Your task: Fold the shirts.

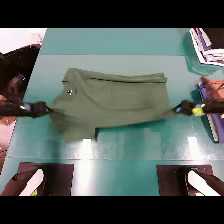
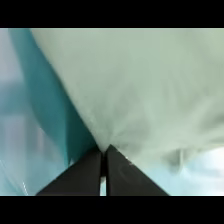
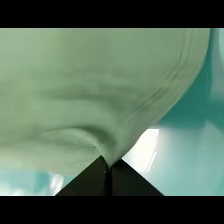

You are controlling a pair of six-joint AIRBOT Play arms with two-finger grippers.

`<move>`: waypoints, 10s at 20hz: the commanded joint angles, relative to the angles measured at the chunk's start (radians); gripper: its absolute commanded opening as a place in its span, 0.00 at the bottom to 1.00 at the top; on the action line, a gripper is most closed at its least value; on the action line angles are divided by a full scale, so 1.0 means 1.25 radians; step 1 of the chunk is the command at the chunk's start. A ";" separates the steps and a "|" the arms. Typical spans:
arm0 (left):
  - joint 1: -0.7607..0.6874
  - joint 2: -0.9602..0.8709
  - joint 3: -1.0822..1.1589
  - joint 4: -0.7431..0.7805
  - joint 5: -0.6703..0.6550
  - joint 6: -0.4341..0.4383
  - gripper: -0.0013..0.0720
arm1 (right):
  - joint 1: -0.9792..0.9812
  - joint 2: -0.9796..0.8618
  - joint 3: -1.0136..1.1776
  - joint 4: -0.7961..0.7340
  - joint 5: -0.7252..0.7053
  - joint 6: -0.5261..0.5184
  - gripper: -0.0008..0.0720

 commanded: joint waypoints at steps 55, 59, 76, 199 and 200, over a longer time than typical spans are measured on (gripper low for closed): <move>-0.169 -0.692 0.417 0.103 -0.026 -0.062 0.73 | 0.136 -0.564 0.510 -0.327 0.218 0.137 0.60; -0.169 -0.594 0.386 0.197 -0.058 -0.071 0.74 | 0.107 -0.466 0.477 -0.331 0.224 0.137 0.60; -0.169 -0.112 -0.371 -0.021 0.042 -0.103 0.74 | 0.074 -0.099 0.157 -0.326 0.093 0.137 0.60; -0.133 -0.412 0.608 0.096 0.014 -0.109 0.06 | 0.594 -0.497 0.539 -0.027 -0.061 -0.015 0.74; -0.133 -0.412 0.607 0.096 0.008 -0.109 0.06 | 0.543 -0.482 0.486 -0.027 -0.061 0.001 0.74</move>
